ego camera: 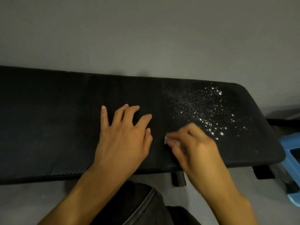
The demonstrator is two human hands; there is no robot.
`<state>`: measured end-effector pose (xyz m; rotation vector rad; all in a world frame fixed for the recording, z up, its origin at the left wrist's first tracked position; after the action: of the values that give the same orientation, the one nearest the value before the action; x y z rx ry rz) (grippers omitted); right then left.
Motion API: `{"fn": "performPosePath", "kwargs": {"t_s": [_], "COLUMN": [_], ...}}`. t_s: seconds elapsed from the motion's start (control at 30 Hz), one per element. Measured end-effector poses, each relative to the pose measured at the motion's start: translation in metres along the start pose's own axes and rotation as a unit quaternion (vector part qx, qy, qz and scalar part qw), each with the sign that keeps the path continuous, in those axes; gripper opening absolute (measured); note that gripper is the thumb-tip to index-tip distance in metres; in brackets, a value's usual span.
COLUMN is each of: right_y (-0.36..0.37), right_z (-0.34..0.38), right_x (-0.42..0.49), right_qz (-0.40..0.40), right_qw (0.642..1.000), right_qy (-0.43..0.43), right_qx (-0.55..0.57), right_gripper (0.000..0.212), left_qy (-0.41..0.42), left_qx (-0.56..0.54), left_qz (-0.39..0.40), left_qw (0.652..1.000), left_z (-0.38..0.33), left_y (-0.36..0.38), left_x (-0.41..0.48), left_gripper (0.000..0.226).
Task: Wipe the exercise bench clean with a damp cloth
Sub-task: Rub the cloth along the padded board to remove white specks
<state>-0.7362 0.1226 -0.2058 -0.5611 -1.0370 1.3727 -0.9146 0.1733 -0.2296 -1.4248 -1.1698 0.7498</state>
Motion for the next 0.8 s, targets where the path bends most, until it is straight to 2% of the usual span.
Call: {"fn": "performPosePath", "kwargs": {"t_s": [0.1,0.33,0.43,0.57,0.67,0.8], "right_y": [0.002,-0.006,-0.006,0.001,0.003,-0.002], "right_z": [-0.005,0.003,-0.009,-0.021,-0.01,0.001], "right_x": [0.019,-0.032,-0.003,0.047,0.031,0.003], "right_qz": [-0.016,0.005,0.023,-0.019,-0.031,-0.001], "right_qw": [0.999,1.0,1.0,0.998,0.998,1.0], "right_qy": [0.022,-0.016,-0.009,0.03,0.033,0.02], "right_qx": [-0.022,0.017,-0.007,-0.045,-0.034,-0.003], "right_gripper": [0.017,0.02,0.015,0.016,0.017,0.017], "left_qy": [-0.002,0.004,0.008,0.003,0.009,0.009], "left_qx": [0.008,-0.014,-0.014,-0.014,-0.016,-0.016], "left_qz": [0.03,0.048,0.056,0.064,0.066,0.06], "left_qw": [1.0,0.999,0.998,0.998,0.998,0.998], "left_z": [-0.011,-0.006,-0.005,-0.003,-0.002,-0.001], "left_y": [0.004,0.006,0.005,0.003,0.004,0.005], "left_x": [-0.004,-0.001,0.001,0.0,0.0,0.001], "left_gripper": [0.056,0.059,0.061,0.062,0.062,0.061]}}
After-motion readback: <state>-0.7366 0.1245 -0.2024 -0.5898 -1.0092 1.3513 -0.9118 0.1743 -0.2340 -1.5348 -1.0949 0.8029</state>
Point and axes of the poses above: each hand's wrist, its own x-axis towards the middle knuckle, its own y-axis out of the palm, z = x × y, the point moved 2 cm from there along x, towards the middle knuckle, and after that the axes turned 2 degrees about x, right-handed, at the moved point
